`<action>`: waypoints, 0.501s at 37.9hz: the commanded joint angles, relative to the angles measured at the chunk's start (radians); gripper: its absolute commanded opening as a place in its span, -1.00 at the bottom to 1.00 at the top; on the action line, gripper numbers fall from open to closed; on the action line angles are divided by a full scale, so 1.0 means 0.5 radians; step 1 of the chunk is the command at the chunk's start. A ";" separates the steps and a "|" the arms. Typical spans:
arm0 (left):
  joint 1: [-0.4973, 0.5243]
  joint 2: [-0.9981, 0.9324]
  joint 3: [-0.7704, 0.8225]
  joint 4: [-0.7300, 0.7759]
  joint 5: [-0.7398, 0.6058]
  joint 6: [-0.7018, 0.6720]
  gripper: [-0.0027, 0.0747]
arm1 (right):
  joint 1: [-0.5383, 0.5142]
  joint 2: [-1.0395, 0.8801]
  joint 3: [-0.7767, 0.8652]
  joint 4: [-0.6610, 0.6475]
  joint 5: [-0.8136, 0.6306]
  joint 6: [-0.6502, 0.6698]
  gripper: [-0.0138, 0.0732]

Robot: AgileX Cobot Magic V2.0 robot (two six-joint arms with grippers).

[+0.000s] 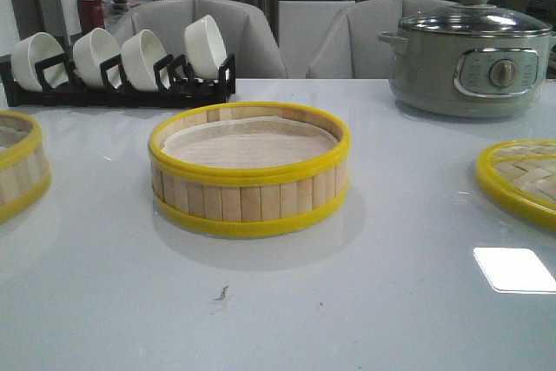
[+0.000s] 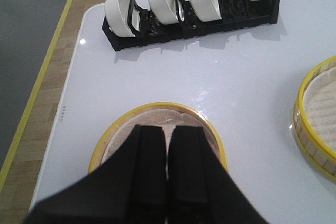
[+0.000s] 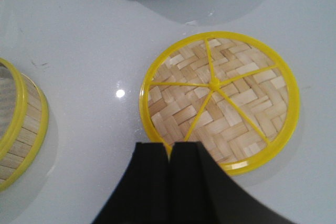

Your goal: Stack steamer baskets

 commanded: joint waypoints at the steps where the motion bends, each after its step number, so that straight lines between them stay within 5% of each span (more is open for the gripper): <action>1: -0.015 -0.026 -0.055 0.008 -0.123 -0.001 -0.70 | 0.004 -0.024 -0.116 -0.032 -0.163 -0.192 -0.54; 4: -0.015 -0.026 -0.055 -0.016 -0.114 -0.001 -0.70 | 0.004 -0.024 -0.142 -0.032 -0.132 -0.214 -0.51; 12: -0.015 -0.026 -0.055 -0.019 -0.094 -0.001 -0.62 | 0.004 -0.024 -0.147 -0.032 -0.130 -0.214 0.44; 19: -0.015 -0.019 -0.055 -0.040 -0.013 -0.001 -0.09 | 0.004 -0.024 -0.147 0.013 -0.164 -0.204 0.37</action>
